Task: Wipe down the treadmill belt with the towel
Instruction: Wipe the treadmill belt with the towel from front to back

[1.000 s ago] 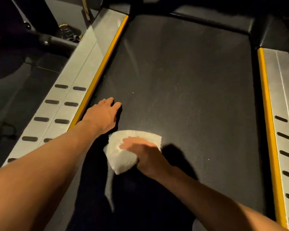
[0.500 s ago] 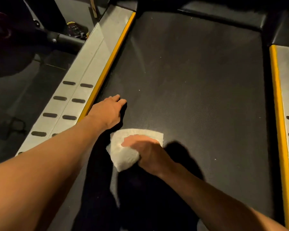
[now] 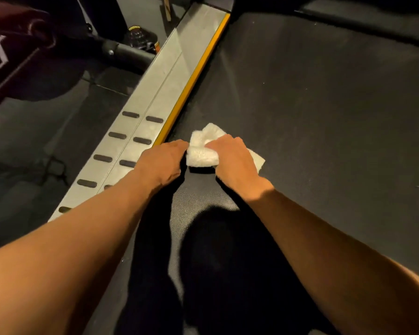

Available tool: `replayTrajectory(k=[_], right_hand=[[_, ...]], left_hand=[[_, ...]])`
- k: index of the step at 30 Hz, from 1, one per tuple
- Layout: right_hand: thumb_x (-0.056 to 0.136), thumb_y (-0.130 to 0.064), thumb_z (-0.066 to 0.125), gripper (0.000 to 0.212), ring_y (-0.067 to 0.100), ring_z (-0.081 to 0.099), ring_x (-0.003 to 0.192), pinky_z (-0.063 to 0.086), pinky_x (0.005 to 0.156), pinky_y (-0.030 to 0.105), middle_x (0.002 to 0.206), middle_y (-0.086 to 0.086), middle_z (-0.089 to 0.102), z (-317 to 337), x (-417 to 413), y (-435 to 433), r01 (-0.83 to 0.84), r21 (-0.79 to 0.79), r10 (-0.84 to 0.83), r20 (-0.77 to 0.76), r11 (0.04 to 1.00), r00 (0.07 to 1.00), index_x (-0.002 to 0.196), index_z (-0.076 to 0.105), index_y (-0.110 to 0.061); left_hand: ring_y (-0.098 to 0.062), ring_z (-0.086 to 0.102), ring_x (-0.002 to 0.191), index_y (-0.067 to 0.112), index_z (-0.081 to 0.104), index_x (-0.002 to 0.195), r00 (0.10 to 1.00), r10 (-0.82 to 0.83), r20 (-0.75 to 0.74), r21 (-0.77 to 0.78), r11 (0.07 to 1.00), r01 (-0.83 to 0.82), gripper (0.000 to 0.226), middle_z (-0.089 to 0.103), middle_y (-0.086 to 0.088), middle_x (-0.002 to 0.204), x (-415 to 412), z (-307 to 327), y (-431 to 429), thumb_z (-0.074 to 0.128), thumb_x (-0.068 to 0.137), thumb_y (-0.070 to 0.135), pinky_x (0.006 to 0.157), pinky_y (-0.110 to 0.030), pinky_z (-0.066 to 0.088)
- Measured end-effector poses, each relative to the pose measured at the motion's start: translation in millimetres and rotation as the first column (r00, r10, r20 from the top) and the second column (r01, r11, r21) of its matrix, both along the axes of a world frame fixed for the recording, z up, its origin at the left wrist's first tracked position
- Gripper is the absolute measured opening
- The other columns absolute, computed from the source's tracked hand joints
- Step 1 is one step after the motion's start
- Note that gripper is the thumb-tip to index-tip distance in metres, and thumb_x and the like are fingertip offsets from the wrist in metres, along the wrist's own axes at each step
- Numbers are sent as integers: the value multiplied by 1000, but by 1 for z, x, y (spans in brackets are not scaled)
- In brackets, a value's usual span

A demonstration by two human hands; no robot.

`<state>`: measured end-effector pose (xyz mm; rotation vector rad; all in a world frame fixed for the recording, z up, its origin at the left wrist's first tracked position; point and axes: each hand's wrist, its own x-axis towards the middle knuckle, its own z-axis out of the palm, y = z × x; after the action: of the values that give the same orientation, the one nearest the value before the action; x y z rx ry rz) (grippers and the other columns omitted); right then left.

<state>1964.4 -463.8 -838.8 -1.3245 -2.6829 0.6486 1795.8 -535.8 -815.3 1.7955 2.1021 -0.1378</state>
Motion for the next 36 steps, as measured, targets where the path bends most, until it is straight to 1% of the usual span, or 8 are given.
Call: replayTrajectory(k=[4, 7, 10, 17, 21, 26, 32, 36], right_hand=[[80, -7, 56, 41, 28, 54, 99, 45, 77, 37, 107, 3, 59, 9, -4, -44, -231, -122, 234, 9, 965, 972, 112, 64, -31], [80, -7, 59, 46, 30, 54, 105, 42, 83, 36, 112, 5, 59, 11, -3, -14, -130, -39, 132, 61, 991, 989, 120, 60, -29], [80, -3, 56, 51, 31, 53, 103, 38, 74, 33, 112, 9, 55, 11, -2, 22, 106, -52, -109, -58, 993, 992, 124, 57, -27], [82, -8, 62, 58, 29, 45, 106, 37, 81, 40, 118, 8, 48, -5, -13, 6, 123, 82, -129, 73, 989, 989, 134, 48, -29], [78, 2, 55, 57, 30, 50, 101, 42, 80, 41, 113, 9, 55, 7, -18, -18, -31, 129, 18, 98, 991, 995, 129, 53, -23], [78, -4, 56, 52, 27, 52, 105, 40, 77, 36, 112, 4, 56, 18, -14, -67, -229, -78, 233, 46, 970, 971, 124, 57, -29], [79, -1, 54, 54, 31, 57, 105, 47, 82, 39, 117, 5, 60, 16, -30, -16, 131, -2, -130, -61, 991, 990, 126, 57, -30], [84, -6, 53, 56, 29, 57, 105, 37, 73, 32, 119, 4, 62, 11, -50, -26, 87, 53, -92, 104, 995, 990, 134, 50, -31]], left_hand=[[-31, 60, 108, 17, 49, 128, 999, 29, -21, -31, 999, -30, 41, 58, -7, 125, -3, 0, -4, 60, 89, 25, 90, -47, 51], [-33, 59, 109, 16, 52, 123, 998, 22, 54, -12, 1000, -22, 39, 59, -8, 121, -8, -1, -10, 64, 86, 21, 90, -47, 50], [-31, 61, 102, 19, 54, 117, 996, 52, 76, -30, 998, -50, 34, 63, -9, 115, -11, 3, -19, 62, 84, 14, 85, -46, 52], [-30, 58, 105, 16, 48, 134, 998, 64, 28, -90, 994, -62, 48, 59, -13, 118, -14, 9, -26, 56, 87, 11, 88, -42, 51], [-30, 51, 104, 14, 50, 128, 996, -13, -89, 45, 999, 17, 42, 48, -11, 115, -15, 2, -29, 57, 87, 20, 81, -42, 51], [-32, 47, 103, 12, 55, 123, 994, 10, -109, 169, 986, 9, 46, 48, -15, 117, -10, 1, -26, 66, 83, 30, 84, -42, 44], [-31, 50, 109, 12, 51, 127, 989, 11, 150, 218, 975, -43, 41, 45, -12, 128, -20, 0, -38, 54, 86, 6, 86, -43, 50], [-26, 57, 101, 17, 58, 125, 963, 120, 241, 271, 944, -186, 38, 58, -8, 119, -34, 3, -41, 47, 91, 4, 87, -40, 50]])
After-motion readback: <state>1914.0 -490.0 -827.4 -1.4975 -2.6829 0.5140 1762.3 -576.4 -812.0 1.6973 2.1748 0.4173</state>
